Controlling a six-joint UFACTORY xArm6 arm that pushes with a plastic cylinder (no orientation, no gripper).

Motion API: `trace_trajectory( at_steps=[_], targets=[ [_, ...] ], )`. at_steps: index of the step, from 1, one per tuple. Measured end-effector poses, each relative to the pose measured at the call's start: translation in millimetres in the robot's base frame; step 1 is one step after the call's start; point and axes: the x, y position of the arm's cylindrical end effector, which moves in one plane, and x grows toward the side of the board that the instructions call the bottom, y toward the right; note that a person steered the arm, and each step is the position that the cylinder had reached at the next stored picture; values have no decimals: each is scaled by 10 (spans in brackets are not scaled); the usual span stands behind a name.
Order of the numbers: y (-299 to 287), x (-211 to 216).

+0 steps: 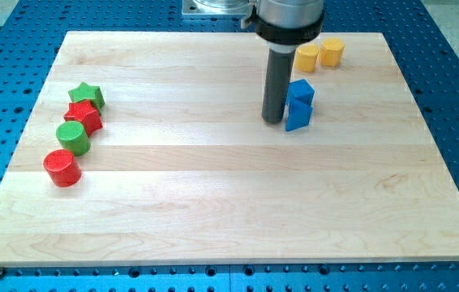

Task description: Push the blue cube into the yellow hexagon

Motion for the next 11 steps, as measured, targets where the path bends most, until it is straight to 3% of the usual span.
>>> trace_trajectory(
  at_steps=[2, 3, 4, 5, 6, 8, 10, 11],
  targets=[
    [400, -146],
    [297, -550],
    [283, -561],
    [216, -120],
    [403, -201],
    [822, -749],
    [943, -745],
    [1348, -373]
  ],
)
